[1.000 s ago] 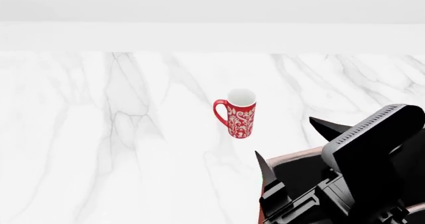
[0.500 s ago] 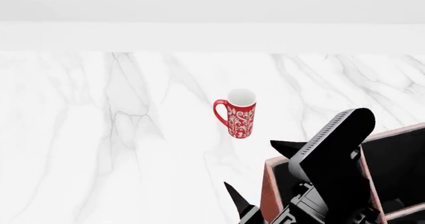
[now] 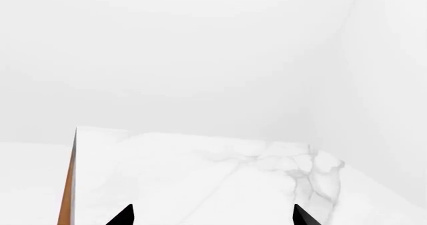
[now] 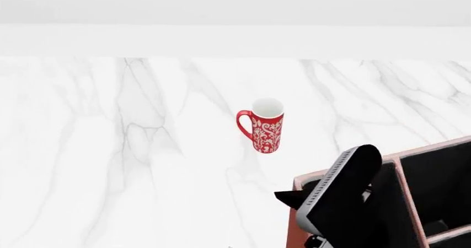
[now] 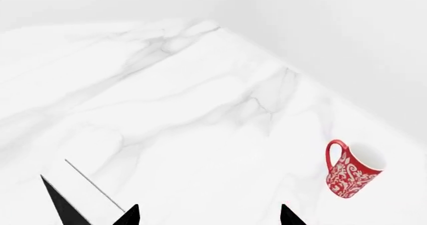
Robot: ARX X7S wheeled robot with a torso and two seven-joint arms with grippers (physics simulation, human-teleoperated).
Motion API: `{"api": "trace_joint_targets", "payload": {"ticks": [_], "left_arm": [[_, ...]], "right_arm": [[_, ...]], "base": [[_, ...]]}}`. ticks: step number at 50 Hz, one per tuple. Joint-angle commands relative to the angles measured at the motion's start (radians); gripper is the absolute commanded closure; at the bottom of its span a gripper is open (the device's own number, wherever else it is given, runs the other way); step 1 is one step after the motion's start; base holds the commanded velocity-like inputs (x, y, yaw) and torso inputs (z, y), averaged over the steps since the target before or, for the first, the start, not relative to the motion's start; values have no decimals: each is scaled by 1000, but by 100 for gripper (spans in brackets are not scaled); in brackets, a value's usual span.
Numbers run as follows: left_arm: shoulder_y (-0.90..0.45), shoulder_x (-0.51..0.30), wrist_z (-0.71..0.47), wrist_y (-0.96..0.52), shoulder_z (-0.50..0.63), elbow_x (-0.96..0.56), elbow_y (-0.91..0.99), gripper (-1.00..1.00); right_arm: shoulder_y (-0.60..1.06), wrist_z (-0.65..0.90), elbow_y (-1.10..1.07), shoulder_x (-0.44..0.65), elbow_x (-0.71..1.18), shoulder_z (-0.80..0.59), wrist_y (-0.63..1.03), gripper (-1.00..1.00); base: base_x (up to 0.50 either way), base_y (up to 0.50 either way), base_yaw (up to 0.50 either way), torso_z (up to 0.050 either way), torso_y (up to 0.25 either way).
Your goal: Pick up the book and place it in the left compartment of the caddy.
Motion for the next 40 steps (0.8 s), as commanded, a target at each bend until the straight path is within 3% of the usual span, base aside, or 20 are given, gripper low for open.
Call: {"api": "trace_joint_targets", "payload": {"ticks": [1, 27, 40], "left_arm": [[6, -12, 48, 27, 40, 37, -12, -100], [4, -16, 42, 31, 44, 34, -17, -100], [5, -17, 39, 34, 46, 34, -17, -100]], "right_arm": [[-15, -34, -50, 19, 18, -6, 14, -100], [-41, -42, -117, 27, 37, -25, 6, -100], [-22, -49, -107, -30, -24, -92, -12, -100]], "base": [[0, 0, 0, 0, 0], [0, 0, 0, 0, 0], [0, 0, 0, 0, 0]]}}
